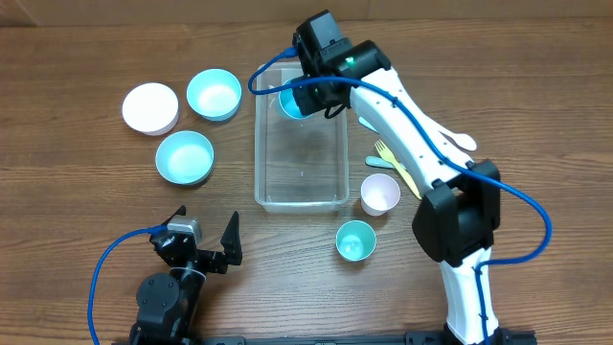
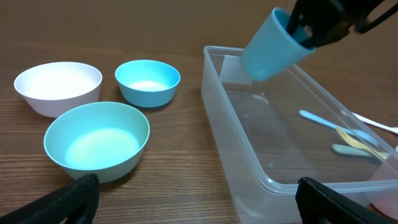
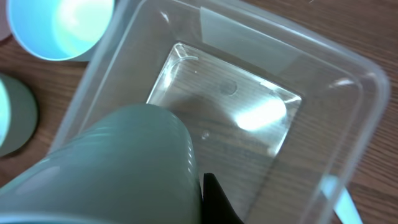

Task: Pack container
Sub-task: 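Carry the blue cup into the container's far-left corner and release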

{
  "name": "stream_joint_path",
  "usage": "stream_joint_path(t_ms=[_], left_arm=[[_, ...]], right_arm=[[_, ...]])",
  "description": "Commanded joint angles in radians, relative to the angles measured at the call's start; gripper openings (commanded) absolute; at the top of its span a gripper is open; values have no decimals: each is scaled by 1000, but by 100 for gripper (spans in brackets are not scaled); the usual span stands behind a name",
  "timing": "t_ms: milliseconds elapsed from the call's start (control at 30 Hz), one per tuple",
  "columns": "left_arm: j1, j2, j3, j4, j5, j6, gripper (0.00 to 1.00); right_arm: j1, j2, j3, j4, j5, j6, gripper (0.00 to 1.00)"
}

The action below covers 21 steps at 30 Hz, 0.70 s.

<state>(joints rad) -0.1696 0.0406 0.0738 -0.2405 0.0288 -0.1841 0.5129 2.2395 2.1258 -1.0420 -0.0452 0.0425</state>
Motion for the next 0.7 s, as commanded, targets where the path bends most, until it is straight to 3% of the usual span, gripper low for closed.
stream_joint_path(t_ms=[0,233,667], left_arm=[[1,-3,2,-10,-3,13,100],[1,-3,2,-10,-3,13,100],[1,-3,2,-10,-3,13,100]], right_arm=[[9,39,0,60,6,40,4],[20,92,0,217,55,40,4],[21,148,-12,246,52,45,4]])
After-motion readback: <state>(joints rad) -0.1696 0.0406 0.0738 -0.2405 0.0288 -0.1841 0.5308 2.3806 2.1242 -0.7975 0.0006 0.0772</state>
